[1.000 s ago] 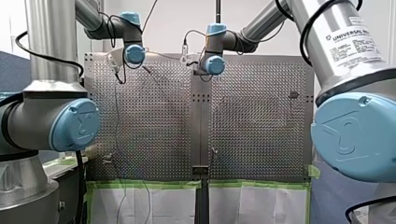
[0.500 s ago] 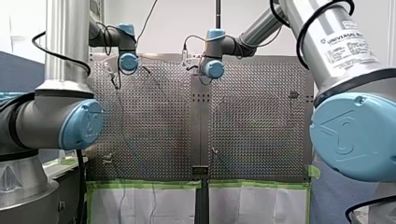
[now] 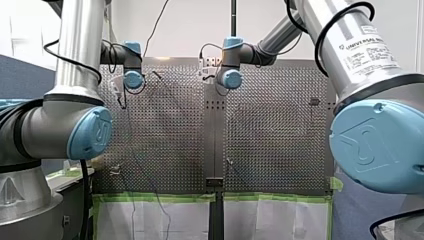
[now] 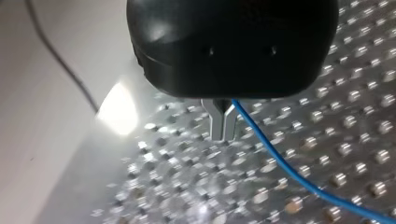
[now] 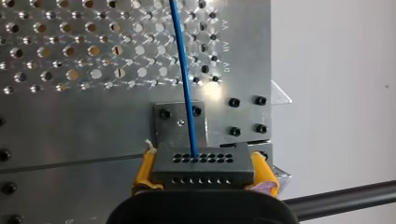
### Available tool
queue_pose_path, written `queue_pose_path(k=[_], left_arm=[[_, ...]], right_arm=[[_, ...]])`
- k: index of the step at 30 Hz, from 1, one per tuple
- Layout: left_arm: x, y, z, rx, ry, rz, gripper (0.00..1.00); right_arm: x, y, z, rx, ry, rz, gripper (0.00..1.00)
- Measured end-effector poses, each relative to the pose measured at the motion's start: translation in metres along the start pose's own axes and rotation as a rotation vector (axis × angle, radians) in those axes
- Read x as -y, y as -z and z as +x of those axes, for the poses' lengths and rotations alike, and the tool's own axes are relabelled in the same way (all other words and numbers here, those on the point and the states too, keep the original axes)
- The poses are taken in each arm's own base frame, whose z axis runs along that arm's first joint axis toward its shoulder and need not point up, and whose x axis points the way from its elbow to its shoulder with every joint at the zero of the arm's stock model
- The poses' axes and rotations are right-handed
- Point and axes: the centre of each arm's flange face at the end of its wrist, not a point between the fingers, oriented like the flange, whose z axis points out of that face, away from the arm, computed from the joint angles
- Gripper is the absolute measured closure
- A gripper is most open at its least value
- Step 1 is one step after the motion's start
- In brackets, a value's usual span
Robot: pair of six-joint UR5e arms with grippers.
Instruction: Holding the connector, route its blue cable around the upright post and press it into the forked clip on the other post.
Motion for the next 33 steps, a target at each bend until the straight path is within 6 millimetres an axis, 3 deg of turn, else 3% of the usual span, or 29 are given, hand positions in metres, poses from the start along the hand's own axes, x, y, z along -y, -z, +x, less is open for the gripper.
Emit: queue_pose_path(k=[10, 12, 13, 15, 16, 18, 19, 21, 22, 23, 24, 25, 26, 33], left_arm=[[-0.001, 0.000, 0.030, -0.066, -0.007, 0.030, 1.00], [-0.002, 0.001, 0.032, -0.068, -0.006, 0.028, 0.88], [-0.002, 0.002, 0.033, -0.069, -0.006, 0.026, 0.88], [-0.004, 0.003, 0.035, -0.069, -0.005, 0.018, 0.75], [-0.006, 0.005, 0.037, -0.067, -0.005, 0.014, 0.75], [-0.007, 0.006, 0.039, -0.064, -0.005, 0.011, 0.58], [-0.008, 0.007, 0.040, -0.062, -0.006, 0.009, 0.58], [-0.009, 0.009, 0.042, -0.059, -0.010, 0.002, 0.29], [-0.010, 0.010, 0.043, -0.055, -0.015, -0.003, 0.29], [-0.011, 0.011, 0.044, -0.051, -0.019, -0.006, 0.15], [-0.011, 0.012, 0.045, -0.047, -0.021, -0.007, 0.07], [-0.010, 0.013, 0.046, -0.044, -0.023, -0.005, 0.07], [-0.010, 0.013, 0.046, -0.043, -0.024, -0.002, 0.00], [-0.007, 0.014, 0.048, -0.045, -0.022, 0.016, 0.00]], right_arm=[[-0.002, 0.002, -0.036, 0.064, 0.005, -0.006, 1.00], [-0.002, 0.002, -0.039, 0.073, 0.005, -0.006, 1.00], [-0.001, 0.003, -0.041, 0.077, 0.005, -0.006, 1.00], [-0.001, 0.003, -0.045, 0.085, 0.005, -0.005, 1.00], [0.000, 0.004, -0.049, 0.093, 0.006, -0.004, 1.00], [0.001, 0.006, -0.058, 0.114, 0.009, -0.002, 1.00], [0.001, 0.007, -0.065, 0.131, 0.012, -0.001, 1.00], [0.002, 0.010, -0.077, 0.161, 0.019, -0.002, 1.00], [0.003, 0.013, -0.085, 0.182, 0.023, -0.002, 1.00], [0.003, 0.015, -0.090, 0.195, 0.024, -0.002, 1.00], [0.003, 0.017, -0.095, 0.205, 0.026, -0.002, 1.00], [0.003, 0.019, -0.099, 0.214, 0.026, -0.002, 1.00], [0.003, 0.020, -0.102, 0.218, 0.027, -0.002, 1.00], [-0.001, 0.026, -0.115, 0.227, 0.023, -0.008, 1.00]])
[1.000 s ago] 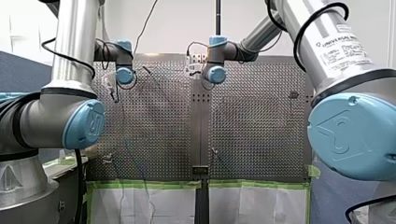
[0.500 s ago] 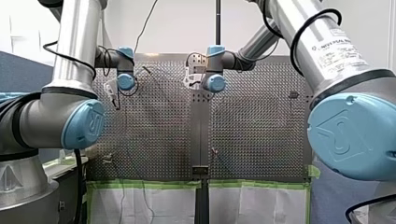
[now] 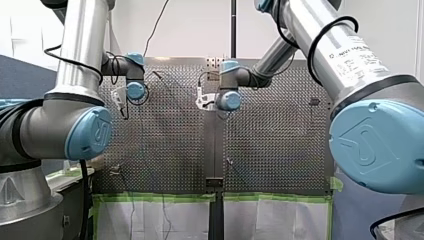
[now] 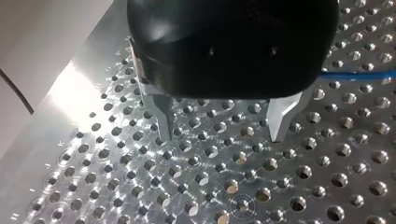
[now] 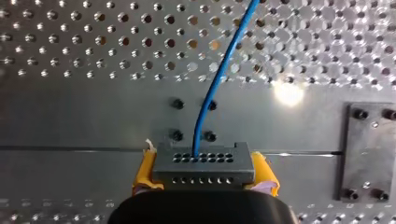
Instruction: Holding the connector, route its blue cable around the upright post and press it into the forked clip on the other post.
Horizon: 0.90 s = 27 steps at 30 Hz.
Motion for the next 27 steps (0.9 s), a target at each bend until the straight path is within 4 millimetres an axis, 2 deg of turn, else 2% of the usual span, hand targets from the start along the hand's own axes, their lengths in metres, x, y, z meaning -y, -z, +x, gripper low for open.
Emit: queue_pose_path(k=[6, 14, 19, 27], left_arm=[[0.002, -0.002, 0.014, -0.033, -0.007, 0.026, 0.00], [-0.006, -0.006, 0.048, -0.106, -0.023, 0.012, 0.00], [-0.008, -0.006, 0.054, -0.118, -0.025, 0.009, 0.00], [-0.005, -0.004, 0.055, -0.126, -0.028, 0.010, 0.00]], right_arm=[[-0.009, 0.002, -0.028, 0.020, 0.000, -0.011, 1.00], [-0.027, 0.000, -0.073, 0.084, 0.007, -0.050, 0.98], [-0.039, 0.007, -0.098, 0.108, 0.001, -0.073, 0.98], [-0.050, 0.021, -0.123, 0.112, -0.029, -0.093, 0.98]])
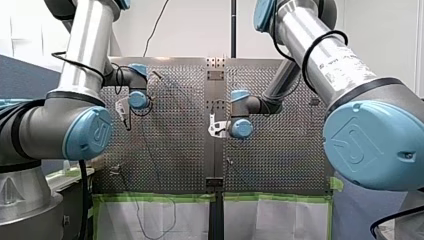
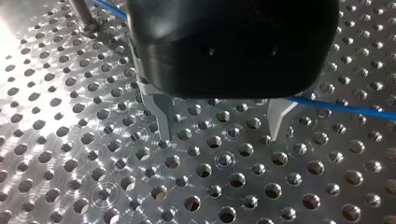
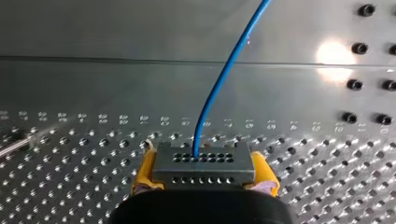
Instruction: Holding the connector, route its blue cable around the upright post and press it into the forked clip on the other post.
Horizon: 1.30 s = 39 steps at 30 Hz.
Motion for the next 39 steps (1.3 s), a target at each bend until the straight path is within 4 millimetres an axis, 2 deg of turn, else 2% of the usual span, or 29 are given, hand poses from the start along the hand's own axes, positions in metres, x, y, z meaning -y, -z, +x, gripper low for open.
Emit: queue_pose_path(k=[11, 24, 27, 37, 39], left_arm=[[0.002, 0.003, 0.002, -0.007, -0.015, -0.014, 0.00], [0.006, 0.005, 0.004, -0.010, -0.019, -0.015, 0.00], [0.006, 0.005, 0.004, -0.010, -0.019, -0.014, 0.00], [0.006, 0.006, 0.004, -0.010, -0.019, -0.018, 0.00], [0.006, 0.006, 0.004, -0.009, -0.020, -0.021, 0.00]], right_arm=[[-0.009, 0.021, -0.028, 0.000, 0.009, -0.069, 0.98], [-0.049, 0.048, -0.066, -0.002, -0.048, -0.198, 0.98], [-0.060, 0.055, -0.079, 0.007, -0.053, -0.224, 0.98], [-0.105, 0.080, -0.144, 0.074, -0.088, -0.290, 0.98], [-0.111, 0.084, -0.151, 0.079, -0.103, -0.292, 0.98]])
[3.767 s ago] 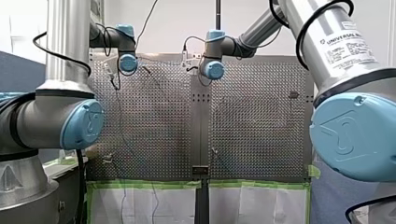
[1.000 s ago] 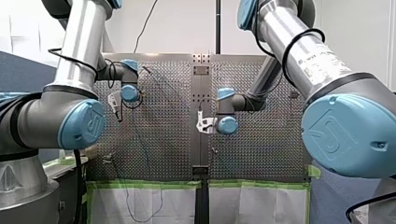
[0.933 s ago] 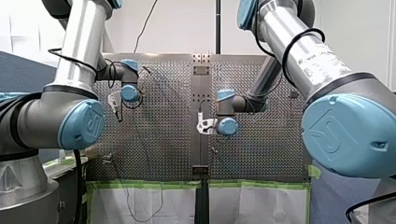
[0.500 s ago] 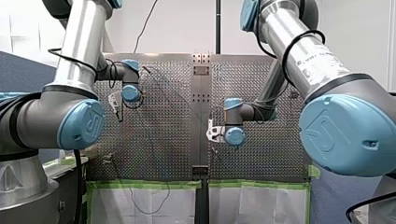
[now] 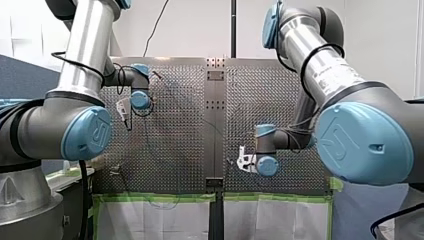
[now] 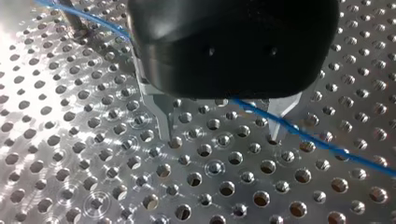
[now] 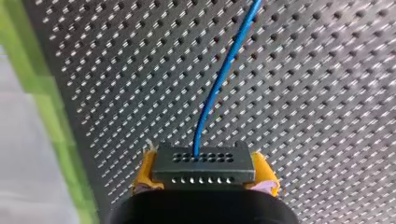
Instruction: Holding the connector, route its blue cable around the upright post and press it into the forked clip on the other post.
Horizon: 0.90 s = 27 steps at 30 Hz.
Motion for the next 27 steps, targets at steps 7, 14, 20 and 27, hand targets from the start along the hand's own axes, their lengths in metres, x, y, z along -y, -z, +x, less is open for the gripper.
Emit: queue_pose_path(k=[7, 14, 20, 27], left_arm=[[0.000, 0.000, 0.000, 0.001, -0.001, -0.003, 0.00], [0.001, 0.001, 0.000, 0.001, -0.001, -0.004, 0.00], [0.001, 0.001, 0.000, 0.001, -0.001, -0.004, 0.00], [0.001, 0.001, 0.000, 0.001, -0.001, -0.004, 0.00]], right_arm=[[-0.035, 0.008, -0.020, 0.018, -0.036, -0.018, 0.98], [-0.052, 0.032, -0.058, 0.065, -0.031, -0.034, 0.98], [-0.052, 0.059, -0.092, 0.114, -0.006, -0.007, 0.98], [-0.047, 0.051, -0.111, 0.087, 0.006, 0.013, 0.98]])
